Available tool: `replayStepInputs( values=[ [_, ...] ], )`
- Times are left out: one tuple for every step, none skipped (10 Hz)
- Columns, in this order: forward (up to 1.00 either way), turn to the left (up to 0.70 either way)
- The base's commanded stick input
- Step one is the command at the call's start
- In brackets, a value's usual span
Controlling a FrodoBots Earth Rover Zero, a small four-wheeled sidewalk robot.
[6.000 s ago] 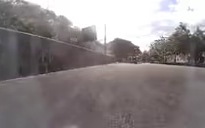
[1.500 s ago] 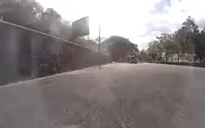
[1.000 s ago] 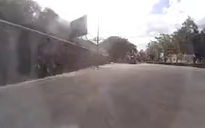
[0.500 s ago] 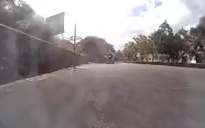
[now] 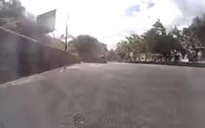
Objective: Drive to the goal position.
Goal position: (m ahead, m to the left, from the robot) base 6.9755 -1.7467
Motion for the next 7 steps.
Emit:
replayStepInputs(
  values=[
    [0.7, -0.08],
    [0.7, -0.13],
    [0.7, -0.1],
    [0.7, -0.04],
    [0.7, 0.0],
    [0.7, 0.0],
    [0.7, 0.0]
  ],
)
